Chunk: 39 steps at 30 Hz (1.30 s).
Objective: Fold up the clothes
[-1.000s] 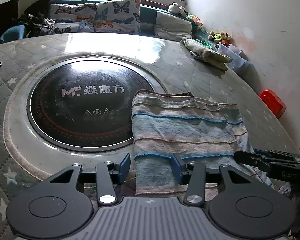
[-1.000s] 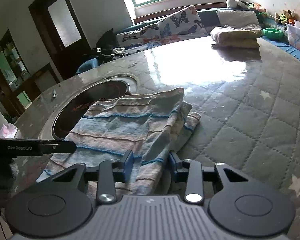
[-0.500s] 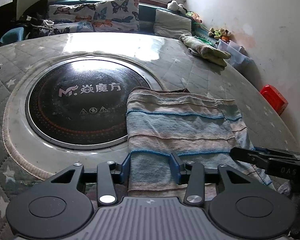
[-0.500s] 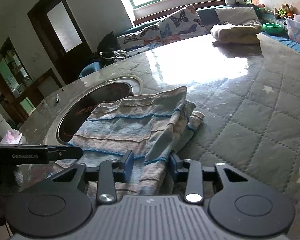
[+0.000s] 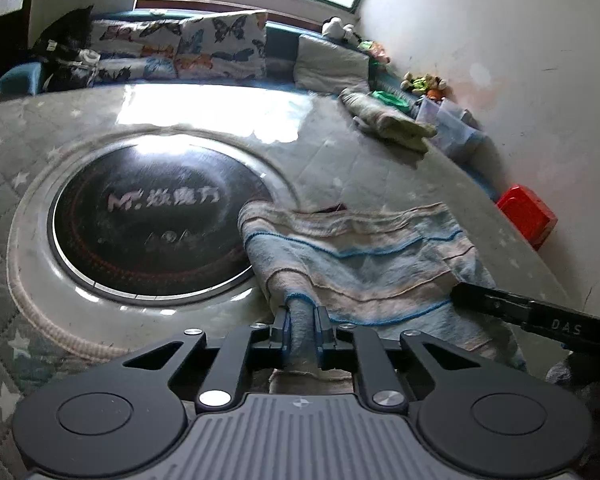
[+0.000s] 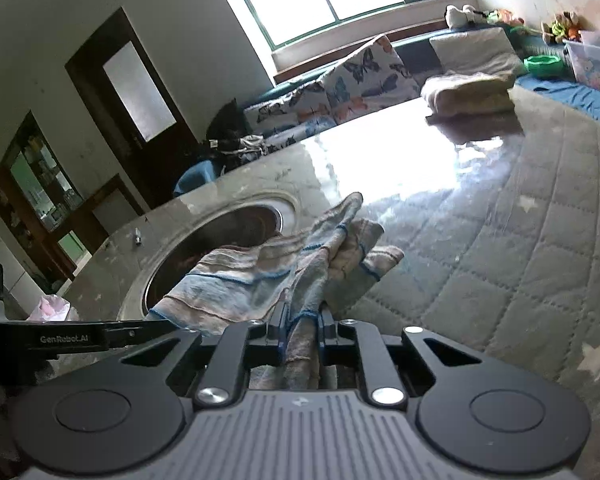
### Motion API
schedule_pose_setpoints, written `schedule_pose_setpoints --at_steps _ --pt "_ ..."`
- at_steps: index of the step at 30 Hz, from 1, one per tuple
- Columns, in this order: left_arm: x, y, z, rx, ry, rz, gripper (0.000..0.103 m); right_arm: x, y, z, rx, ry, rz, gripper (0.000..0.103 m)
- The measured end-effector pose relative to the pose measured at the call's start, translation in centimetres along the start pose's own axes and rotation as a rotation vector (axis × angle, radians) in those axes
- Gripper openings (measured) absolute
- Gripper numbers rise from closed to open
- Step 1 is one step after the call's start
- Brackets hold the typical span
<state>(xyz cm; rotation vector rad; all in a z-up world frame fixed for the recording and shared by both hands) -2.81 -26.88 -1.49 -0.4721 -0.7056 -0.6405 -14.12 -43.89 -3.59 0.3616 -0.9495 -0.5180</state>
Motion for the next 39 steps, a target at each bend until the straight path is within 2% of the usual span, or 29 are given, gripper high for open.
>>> schedule_pose_setpoints --at_steps 14,23,30,39 --pt "5.8 -4.7 -0.9 -0.010 -0.075 -0.130 0.012 5.5 -0.7 2.5 -0.018 -0.108 0.084 0.012" --pt "10.3 -6.7 -4.2 0.006 -0.086 -0.184 0.012 10.3 -2.3 2.3 -0.058 -0.150 0.122 0.012" --pt "12.4 -7.6 -7.1 0.020 -0.079 -0.190 0.012 13.3 -3.9 1.2 -0.088 -0.146 0.150 0.012" --pt "13.2 -8.3 -10.1 0.032 -0.048 -0.185 0.012 14.6 -5.9 -0.8 -0.125 -0.107 0.169 0.012"
Point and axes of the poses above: each gripper's, at about its wrist camera, not at the fingertips, and z roughly against the way its jaws point, y to its left, x to its top, the point moved 9 cm from there along -z, roughly the way its jaws point, and after that the axes turned 8 degrees about -z, right-handed, at the moved point
